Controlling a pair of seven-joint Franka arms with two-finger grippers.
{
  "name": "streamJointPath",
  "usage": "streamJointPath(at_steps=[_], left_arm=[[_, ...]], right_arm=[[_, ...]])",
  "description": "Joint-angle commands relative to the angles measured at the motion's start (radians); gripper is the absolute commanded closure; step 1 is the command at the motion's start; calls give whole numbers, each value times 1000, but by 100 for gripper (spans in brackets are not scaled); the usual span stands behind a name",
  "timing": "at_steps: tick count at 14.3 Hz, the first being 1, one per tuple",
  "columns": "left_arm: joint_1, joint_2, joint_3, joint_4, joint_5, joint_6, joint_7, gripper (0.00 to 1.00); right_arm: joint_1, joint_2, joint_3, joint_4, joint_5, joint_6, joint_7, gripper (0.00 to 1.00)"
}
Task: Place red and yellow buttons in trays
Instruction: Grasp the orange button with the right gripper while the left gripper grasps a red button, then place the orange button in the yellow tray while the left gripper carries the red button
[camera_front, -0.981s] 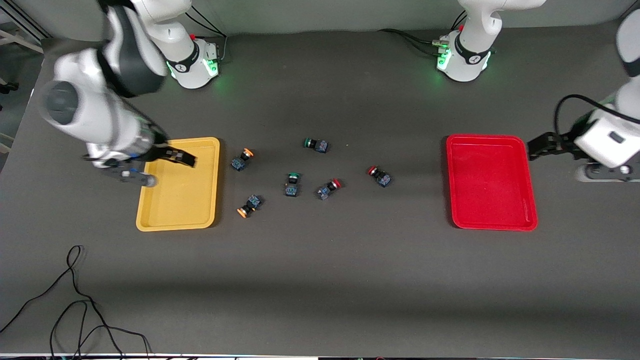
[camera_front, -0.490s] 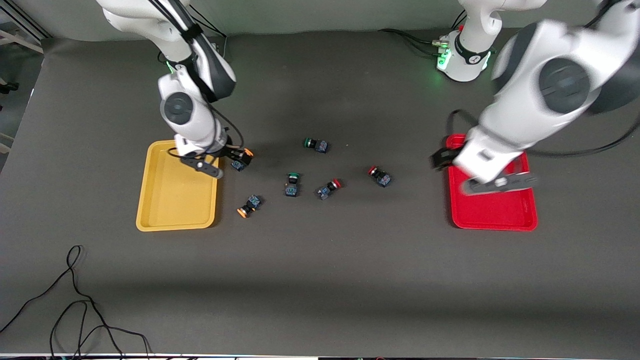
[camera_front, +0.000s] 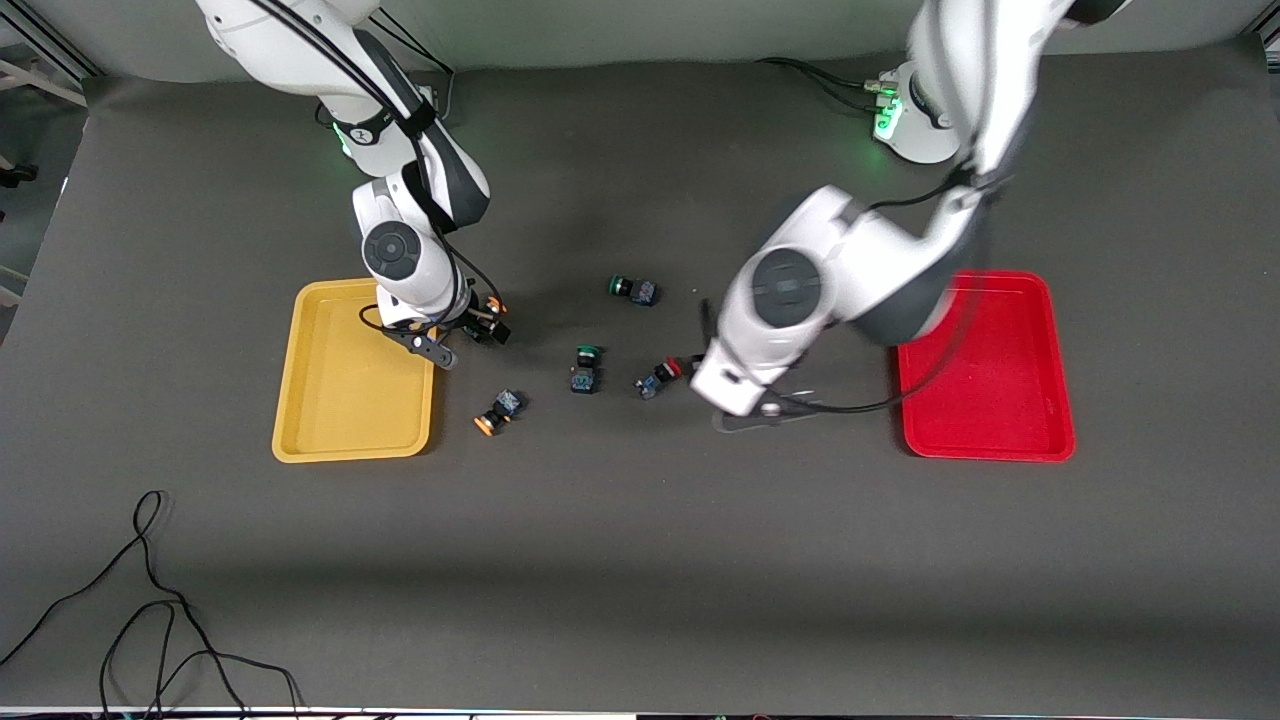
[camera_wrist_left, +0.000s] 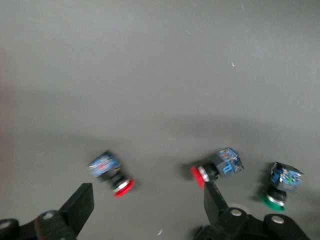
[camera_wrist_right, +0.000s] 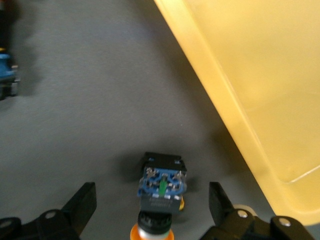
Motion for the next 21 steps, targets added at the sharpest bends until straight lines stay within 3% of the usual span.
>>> streamJointPath(at_steps=[1,2,3,5,7,11,13,14,15,17,18,20,21], left_arm=[[-84,82,13,-17,62,144,-18,4],[-104,90,13,-50,105,206,-12,4],[-111,97,13,-71,142,244,8,3],[-141,114,13,-100,153,335,65,3],[-155,151,14,-101,195,398,97,4],[-155,189,14,-104,283,457,130,9],[-154,205,14,-110,286,488,130,43],[-154,206,14,-108,286,488,130,75],[-151,205,13,-107,274,488,113,100],[-143,196,13,-104,271,475,99,100],[-114,182,13,-102,269,452,110,100],[-21,121,-40,-101,239,305,113,100],[45,79,-71,-108,196,247,120,100]], right_arm=[[5,23,0,1,16,26,35,0],[4,24,0,1,16,26,35,0],[4,29,0,1,16,26,35,6],[1,34,0,2,16,24,33,48],[-5,34,-1,5,18,23,30,74],[-18,9,-12,31,19,-24,12,98],[-48,-20,-13,63,21,-106,-25,100],[-71,-66,-15,76,21,-156,-34,100],[-91,-116,-16,93,21,-223,-68,100],[-116,-204,-70,94,19,-311,-152,100],[-114,-222,-142,88,15,-327,-239,100],[-113,-209,-301,77,18,-325,-440,99],[-114,-169,-314,70,19,-297,-465,98]])
